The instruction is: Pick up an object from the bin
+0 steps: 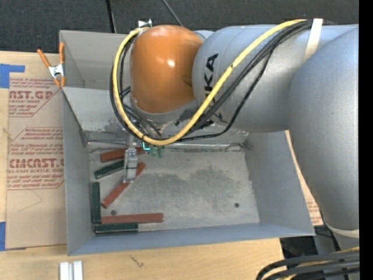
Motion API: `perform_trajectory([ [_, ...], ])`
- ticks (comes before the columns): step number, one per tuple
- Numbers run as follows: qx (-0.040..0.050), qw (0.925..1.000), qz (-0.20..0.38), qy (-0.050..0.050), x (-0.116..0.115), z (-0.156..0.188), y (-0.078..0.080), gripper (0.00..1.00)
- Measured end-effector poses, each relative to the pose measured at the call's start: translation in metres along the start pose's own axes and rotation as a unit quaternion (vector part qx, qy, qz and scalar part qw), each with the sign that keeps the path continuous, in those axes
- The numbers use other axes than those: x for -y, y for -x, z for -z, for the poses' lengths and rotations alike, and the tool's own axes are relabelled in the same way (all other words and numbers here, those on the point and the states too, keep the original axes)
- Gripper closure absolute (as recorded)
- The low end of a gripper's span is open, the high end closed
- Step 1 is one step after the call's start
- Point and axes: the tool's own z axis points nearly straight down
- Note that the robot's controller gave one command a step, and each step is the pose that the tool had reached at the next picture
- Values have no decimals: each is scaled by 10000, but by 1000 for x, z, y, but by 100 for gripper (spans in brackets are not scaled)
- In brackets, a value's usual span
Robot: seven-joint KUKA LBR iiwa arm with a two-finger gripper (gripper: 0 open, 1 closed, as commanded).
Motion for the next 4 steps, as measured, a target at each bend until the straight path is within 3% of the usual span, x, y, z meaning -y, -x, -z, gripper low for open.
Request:
perform_trajectory([
  [1, 39, 10000, -12, 8, 1, 5, 2, 0],
  [2, 83, 9969, 779, 10, -5, -28, -2, 0],
  [3, 28, 9593, 2822, -5, -4, -62, -19, 0],
  [4, 47, 9518, 3067, -2, -13, -73, -9, 0],
])
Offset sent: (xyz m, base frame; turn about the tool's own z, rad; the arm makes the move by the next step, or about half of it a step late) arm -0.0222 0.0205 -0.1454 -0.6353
